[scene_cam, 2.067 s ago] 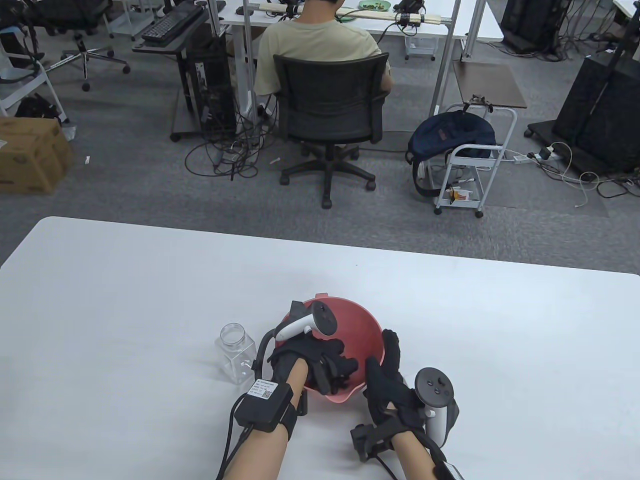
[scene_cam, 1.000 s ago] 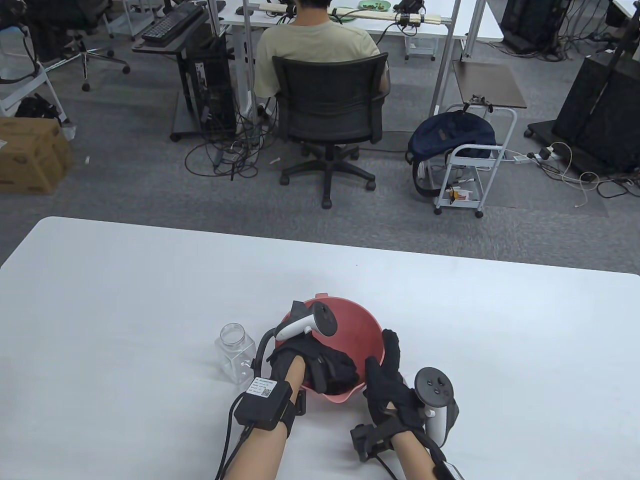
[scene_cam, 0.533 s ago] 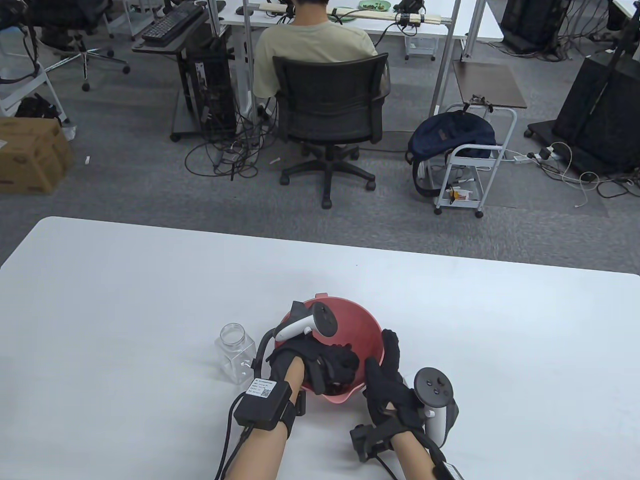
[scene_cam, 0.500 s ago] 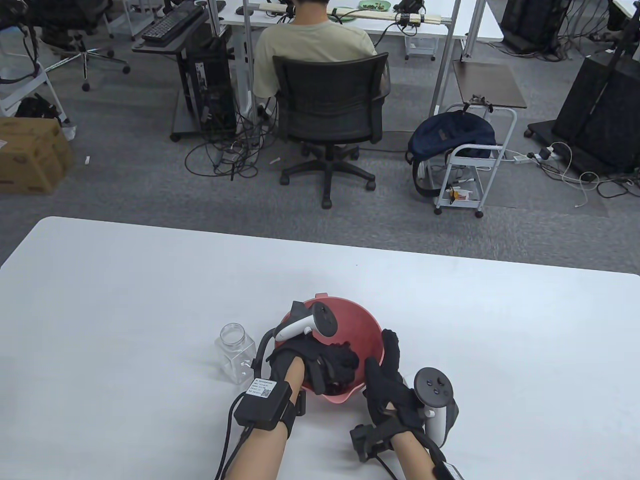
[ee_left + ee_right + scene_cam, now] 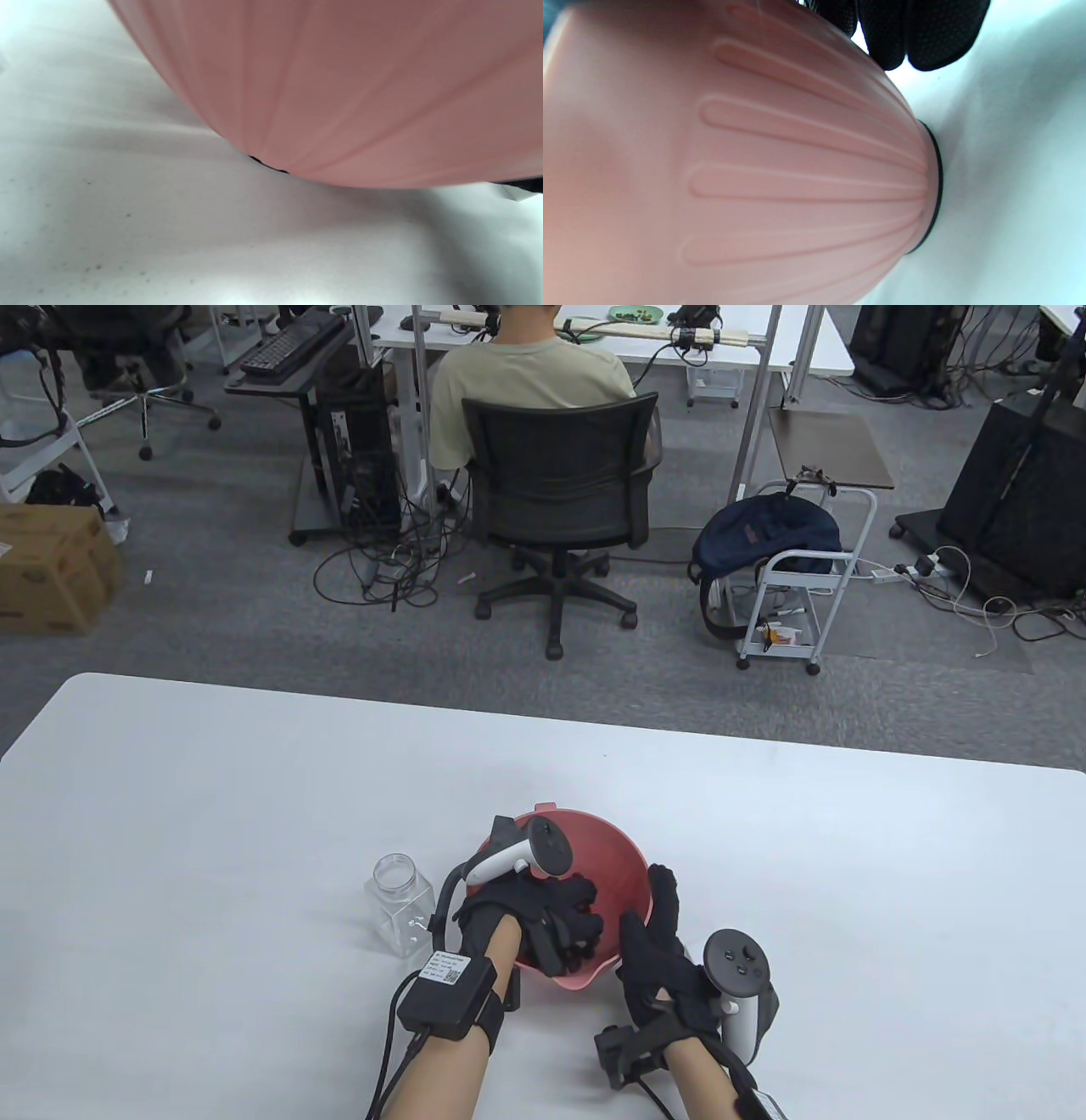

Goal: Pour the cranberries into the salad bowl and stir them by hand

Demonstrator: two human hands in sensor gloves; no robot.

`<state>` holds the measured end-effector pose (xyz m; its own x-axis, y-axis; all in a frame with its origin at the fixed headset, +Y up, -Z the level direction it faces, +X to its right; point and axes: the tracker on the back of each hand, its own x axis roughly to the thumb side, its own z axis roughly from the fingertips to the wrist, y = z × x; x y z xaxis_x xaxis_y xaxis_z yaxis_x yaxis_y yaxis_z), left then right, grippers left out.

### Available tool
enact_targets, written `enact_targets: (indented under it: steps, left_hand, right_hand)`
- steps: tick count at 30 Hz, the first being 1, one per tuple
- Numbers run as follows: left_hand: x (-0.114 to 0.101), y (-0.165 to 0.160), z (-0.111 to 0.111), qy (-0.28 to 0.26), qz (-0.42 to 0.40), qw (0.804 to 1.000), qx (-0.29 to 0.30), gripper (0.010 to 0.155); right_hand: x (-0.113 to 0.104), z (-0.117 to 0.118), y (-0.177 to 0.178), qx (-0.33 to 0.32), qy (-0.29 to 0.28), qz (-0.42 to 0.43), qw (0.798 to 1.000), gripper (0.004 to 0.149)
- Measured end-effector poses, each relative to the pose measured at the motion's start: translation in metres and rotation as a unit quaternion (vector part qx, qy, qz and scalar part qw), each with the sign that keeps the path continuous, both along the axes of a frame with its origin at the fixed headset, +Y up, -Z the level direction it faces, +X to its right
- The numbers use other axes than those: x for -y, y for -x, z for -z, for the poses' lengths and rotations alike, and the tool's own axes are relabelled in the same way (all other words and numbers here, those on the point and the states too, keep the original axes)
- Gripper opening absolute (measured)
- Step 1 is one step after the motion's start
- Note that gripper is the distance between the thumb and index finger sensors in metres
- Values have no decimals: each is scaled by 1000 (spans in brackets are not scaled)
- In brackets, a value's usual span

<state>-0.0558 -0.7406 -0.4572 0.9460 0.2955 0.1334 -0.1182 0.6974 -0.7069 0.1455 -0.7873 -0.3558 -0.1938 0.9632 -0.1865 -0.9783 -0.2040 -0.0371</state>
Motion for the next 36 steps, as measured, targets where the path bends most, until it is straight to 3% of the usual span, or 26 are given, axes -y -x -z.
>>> enact_targets:
  steps: [20,36]
  left_hand:
    - [-3,3,0,-42,25,999,-24,64]
    - [5,1,-2,-1,47,999,-12,52]
  right_hand:
    - [0,0,-1,0,1,2,1000,70]
    - [-1,1,0,-3,-1,-1,1000,70]
